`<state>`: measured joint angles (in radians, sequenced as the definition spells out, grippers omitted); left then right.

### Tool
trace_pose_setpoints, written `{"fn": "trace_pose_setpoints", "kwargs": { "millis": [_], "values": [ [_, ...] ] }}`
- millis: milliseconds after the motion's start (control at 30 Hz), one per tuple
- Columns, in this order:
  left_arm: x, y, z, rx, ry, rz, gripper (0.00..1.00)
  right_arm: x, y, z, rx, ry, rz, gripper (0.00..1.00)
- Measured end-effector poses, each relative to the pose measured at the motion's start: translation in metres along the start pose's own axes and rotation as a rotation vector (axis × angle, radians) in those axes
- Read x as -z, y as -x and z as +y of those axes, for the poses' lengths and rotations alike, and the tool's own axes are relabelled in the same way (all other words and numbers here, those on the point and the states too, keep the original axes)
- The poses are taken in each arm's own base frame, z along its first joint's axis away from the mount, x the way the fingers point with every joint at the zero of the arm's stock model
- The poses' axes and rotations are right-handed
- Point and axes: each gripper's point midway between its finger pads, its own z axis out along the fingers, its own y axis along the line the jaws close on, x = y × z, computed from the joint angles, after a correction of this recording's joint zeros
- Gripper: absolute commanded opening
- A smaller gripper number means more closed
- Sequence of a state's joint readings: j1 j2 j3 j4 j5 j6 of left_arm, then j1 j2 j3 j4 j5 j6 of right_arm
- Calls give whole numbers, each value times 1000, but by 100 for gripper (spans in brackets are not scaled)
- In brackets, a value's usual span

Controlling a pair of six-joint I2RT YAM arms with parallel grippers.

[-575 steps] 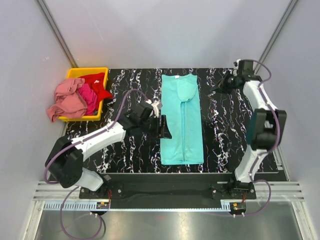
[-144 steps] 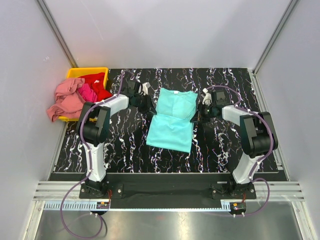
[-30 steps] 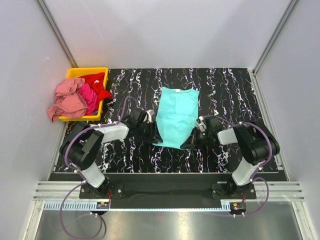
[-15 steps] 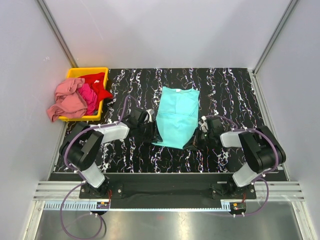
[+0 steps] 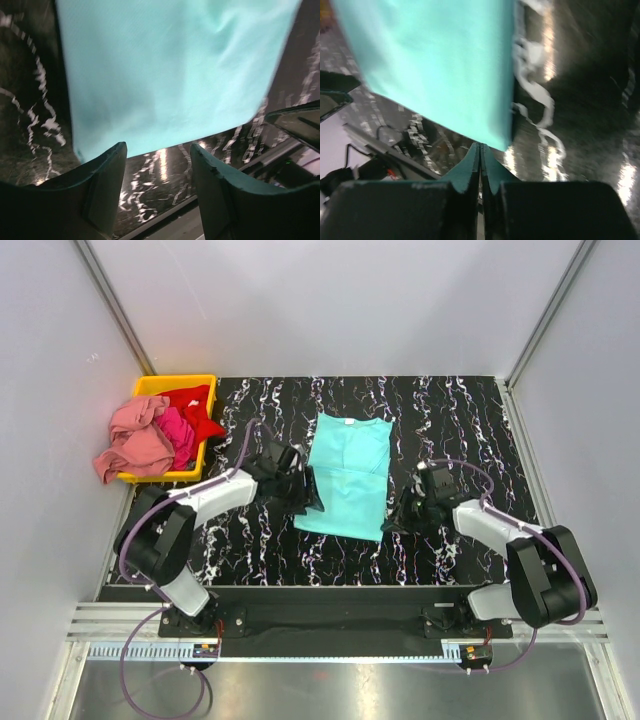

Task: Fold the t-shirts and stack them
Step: Fold the tshirt

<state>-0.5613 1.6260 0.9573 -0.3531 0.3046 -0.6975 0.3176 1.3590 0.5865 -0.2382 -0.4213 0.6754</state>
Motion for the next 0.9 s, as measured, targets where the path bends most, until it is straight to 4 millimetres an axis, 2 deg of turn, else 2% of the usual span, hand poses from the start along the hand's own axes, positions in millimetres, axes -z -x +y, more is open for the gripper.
{"fn": "trace_pose_setpoints", "kwargs": {
  "millis": [100,167,233,267,333,433,533,633,767,900],
  "values": [
    [14,30,-30,-22,-58,-60,59,5,26,32,56,69,-33,7],
    [21,55,-54,-48,-115,-102,59,5,52,62,107,134,-53,7],
    [23,79,-70,-65,-153,-140,59,0,79,88,148,198,-63,8],
    [22,91,-74,-69,-169,-155,59,-4,91,100,166,234,-65,8],
    [14,112,-74,-56,-191,-171,59,-17,112,110,179,281,-60,8],
    [-5,129,-52,-7,-183,-156,59,-40,131,105,166,303,-28,8],
    [-26,139,-19,53,-147,-130,59,-63,135,83,132,286,15,8],
    [-41,146,3,81,-121,-123,59,-77,137,58,86,262,45,8],
    [-60,151,12,87,-124,-123,58,-85,146,29,27,252,53,8],
    [-65,164,9,80,-132,-146,58,-82,159,22,36,261,17,12]
  ]
}}
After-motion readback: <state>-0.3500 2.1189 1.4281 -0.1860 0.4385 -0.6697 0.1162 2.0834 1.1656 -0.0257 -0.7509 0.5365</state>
